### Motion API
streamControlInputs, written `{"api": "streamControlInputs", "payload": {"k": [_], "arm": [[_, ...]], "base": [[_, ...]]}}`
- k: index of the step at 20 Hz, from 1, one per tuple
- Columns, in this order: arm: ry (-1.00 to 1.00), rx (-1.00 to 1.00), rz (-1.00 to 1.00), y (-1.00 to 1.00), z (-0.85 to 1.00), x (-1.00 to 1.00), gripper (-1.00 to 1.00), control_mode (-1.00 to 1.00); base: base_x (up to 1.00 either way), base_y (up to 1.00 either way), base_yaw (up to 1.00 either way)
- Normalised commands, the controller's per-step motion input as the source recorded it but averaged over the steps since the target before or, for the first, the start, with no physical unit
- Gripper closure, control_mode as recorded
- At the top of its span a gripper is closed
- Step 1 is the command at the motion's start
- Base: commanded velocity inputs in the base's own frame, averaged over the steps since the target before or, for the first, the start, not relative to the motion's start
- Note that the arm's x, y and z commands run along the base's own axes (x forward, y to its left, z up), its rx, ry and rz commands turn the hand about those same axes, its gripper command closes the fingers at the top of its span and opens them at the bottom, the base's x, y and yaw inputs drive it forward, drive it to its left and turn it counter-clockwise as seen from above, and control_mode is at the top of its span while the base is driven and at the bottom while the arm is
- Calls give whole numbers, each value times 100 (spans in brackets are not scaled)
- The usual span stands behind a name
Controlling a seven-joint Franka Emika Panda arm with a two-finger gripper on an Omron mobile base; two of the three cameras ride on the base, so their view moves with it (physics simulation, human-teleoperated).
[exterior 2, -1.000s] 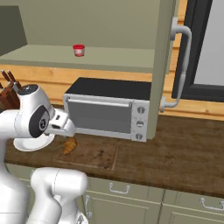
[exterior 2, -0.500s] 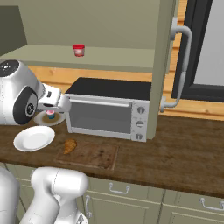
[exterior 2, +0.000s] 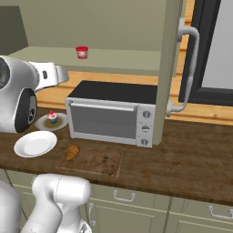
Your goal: From the different types of pastries on the counter, select a croissant and place it on the cutting board. Then retrieve a jar of jam from the cabinet and place it alongside the croissant on the cutting board.
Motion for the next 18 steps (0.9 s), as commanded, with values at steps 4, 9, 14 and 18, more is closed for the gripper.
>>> {"api": "streamControlInputs", "payload": {"k": [4,9,14,18], "arm": [[-44,-9,13,18,88,3,-100,-100],[-7,-28,0,49,78,0,-100,-100],[11,-17,-2,33,25,2,-100,-100],[0,-1,0,0,0,0,-100,-100]], "base": [[0,0,0],[0,0,0],[0,0,0],[0,0,0]]}}
